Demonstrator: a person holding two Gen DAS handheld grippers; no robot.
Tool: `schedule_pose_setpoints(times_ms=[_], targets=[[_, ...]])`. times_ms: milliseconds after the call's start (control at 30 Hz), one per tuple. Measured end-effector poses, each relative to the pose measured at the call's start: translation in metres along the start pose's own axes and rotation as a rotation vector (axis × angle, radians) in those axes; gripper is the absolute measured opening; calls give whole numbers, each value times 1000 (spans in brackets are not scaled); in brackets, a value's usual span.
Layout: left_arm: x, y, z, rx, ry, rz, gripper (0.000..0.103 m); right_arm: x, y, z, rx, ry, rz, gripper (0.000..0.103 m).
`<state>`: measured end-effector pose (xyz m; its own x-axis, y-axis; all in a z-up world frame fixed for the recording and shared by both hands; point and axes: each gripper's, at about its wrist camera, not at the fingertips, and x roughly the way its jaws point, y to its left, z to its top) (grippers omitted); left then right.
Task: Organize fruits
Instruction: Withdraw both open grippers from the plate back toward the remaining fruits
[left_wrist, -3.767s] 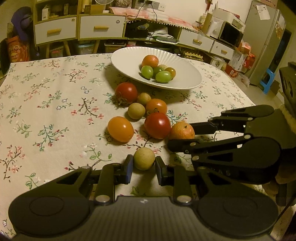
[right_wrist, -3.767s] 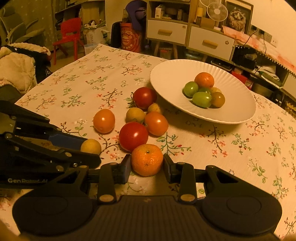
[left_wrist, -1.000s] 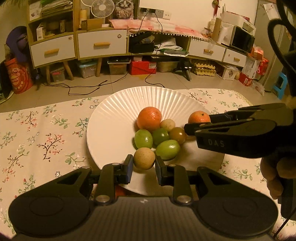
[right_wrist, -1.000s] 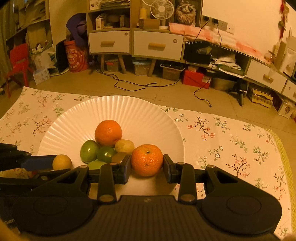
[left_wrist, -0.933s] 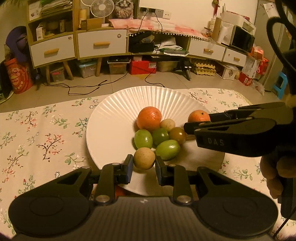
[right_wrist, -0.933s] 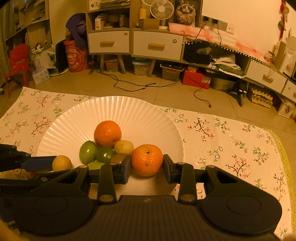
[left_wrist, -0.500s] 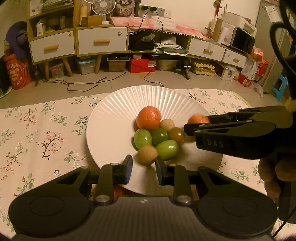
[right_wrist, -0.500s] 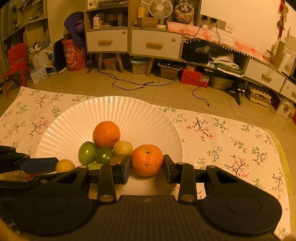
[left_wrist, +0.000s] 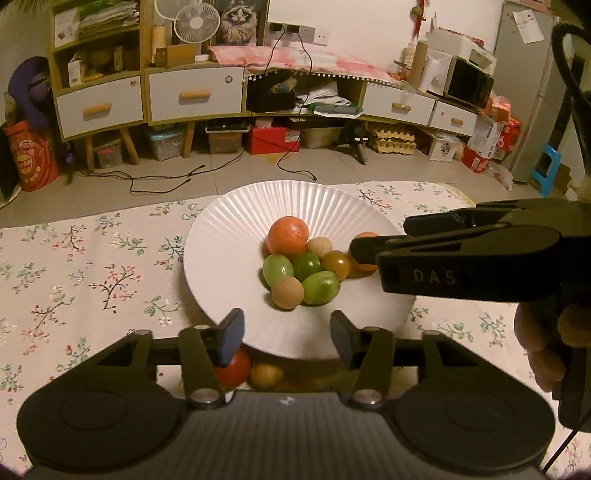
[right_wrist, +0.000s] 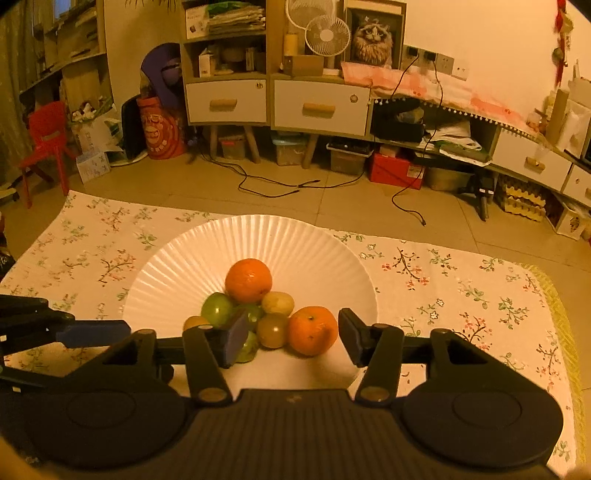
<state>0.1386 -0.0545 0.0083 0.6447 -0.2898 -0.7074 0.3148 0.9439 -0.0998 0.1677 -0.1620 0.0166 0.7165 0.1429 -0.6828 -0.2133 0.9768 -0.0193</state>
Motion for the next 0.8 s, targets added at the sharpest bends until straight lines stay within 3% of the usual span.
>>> schedule_pose_setpoints(times_ms=[167,300,600,800], targets=[[-10,4,-7,1,8,-8,64,-10,6,-6,-6,-7,10,60],[-16,8,-13,-11,13,-2,80,-18,9,-11,-13,-10,18,66],[-31,10,-29,-11,30,-23,91,-38,8,-27,36,-17,33,81],[-40,6,-41,4,57,-22,94,-48,11,-37,44,-8,43,86]])
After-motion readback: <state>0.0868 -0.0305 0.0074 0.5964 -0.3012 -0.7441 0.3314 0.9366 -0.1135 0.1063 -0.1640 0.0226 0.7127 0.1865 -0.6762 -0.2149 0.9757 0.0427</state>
